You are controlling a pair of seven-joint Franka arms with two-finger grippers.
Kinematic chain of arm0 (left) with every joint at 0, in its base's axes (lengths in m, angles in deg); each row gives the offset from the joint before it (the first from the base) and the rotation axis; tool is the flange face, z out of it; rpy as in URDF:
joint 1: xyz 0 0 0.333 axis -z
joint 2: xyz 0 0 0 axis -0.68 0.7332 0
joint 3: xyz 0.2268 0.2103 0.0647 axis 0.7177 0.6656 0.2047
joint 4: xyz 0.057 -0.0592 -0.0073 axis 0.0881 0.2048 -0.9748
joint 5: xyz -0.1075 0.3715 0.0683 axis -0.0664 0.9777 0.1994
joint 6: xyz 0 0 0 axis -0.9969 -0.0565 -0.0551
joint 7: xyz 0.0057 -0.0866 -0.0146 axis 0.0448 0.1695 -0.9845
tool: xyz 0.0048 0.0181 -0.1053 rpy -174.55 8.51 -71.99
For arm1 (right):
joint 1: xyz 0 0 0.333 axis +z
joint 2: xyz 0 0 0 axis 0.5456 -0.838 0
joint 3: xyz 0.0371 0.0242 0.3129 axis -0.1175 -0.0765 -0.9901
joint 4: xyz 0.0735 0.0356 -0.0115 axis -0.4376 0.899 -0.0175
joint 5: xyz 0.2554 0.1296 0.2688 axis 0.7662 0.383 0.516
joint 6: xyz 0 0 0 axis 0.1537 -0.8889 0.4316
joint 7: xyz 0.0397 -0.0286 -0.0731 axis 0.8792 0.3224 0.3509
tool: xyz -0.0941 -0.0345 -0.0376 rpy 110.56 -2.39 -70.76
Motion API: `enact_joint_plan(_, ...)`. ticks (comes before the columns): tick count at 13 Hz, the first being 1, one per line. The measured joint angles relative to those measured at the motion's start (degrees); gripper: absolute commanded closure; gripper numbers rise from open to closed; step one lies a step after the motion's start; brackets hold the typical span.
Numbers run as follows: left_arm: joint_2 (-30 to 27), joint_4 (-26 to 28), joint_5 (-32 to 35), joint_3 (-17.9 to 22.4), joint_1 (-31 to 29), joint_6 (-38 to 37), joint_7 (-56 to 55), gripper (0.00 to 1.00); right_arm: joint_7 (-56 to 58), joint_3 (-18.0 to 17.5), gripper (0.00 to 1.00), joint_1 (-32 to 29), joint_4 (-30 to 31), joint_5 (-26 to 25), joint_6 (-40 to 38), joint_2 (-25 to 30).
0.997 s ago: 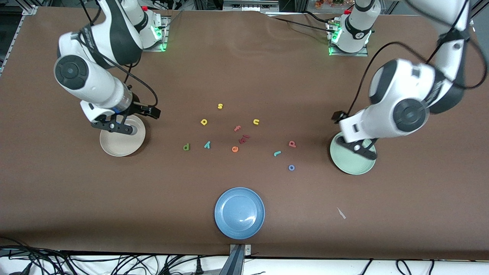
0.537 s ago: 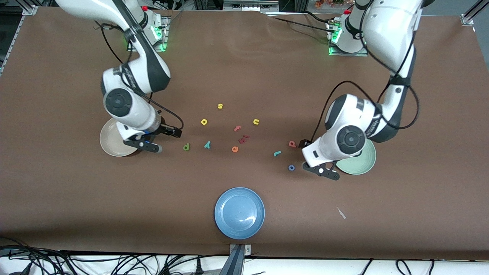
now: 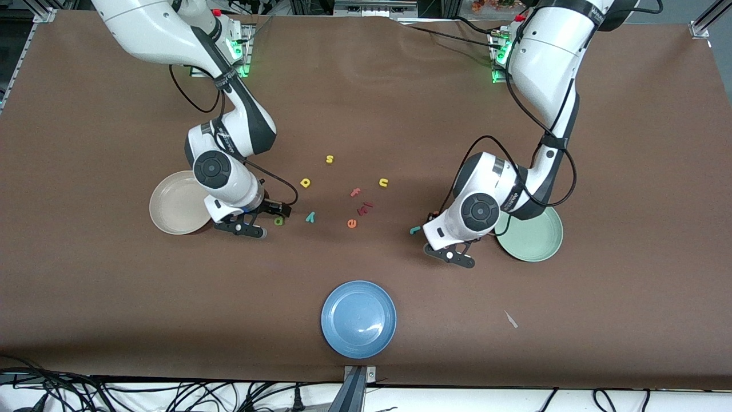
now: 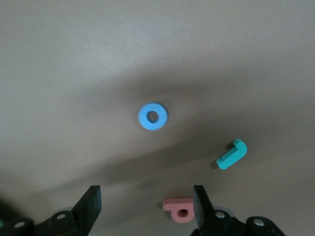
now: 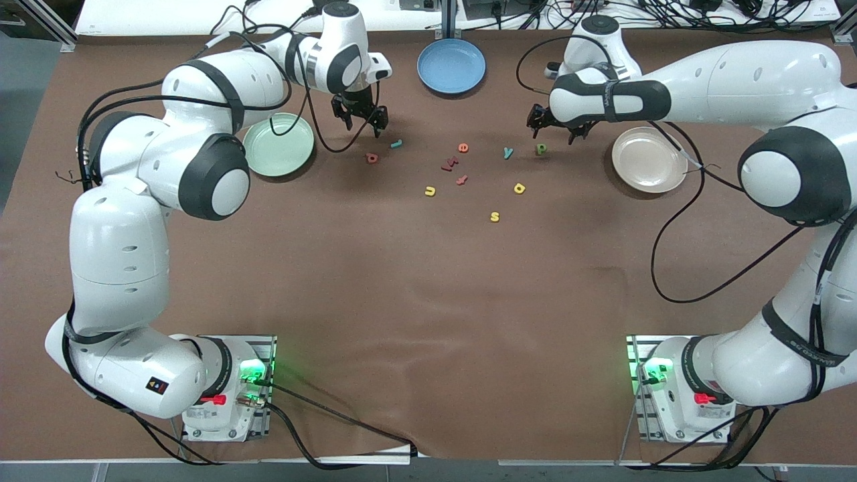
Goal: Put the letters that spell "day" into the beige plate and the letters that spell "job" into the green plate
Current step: 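Reach both grippers down to the green p and pink d letters, then place the green p on the white plate while the left gripper places pink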
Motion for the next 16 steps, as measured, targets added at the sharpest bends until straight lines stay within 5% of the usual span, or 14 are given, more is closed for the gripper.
enact_joint_plan(7,-0.2,6.1,0.0,-1.3,0.6,4.3,0.0,0.18,0.0,0.0,0.01,0.4,-0.2,0.0,3.0,-3.9)
enact_joint_plan(9,-0.8,7.1,0.0,-1.4,0.8,4.3,0.0,0.23,0.0,0.0,0.10,0.7,-0.3,0.0,3.2,-4.6)
enact_joint_plan(16,-1.8,8.1,0.0,-1.2,1.0,4.3,0.0,0.74,0.0,0.5,0.20,0.6,-0.9,0.0,3.5,-5.1)
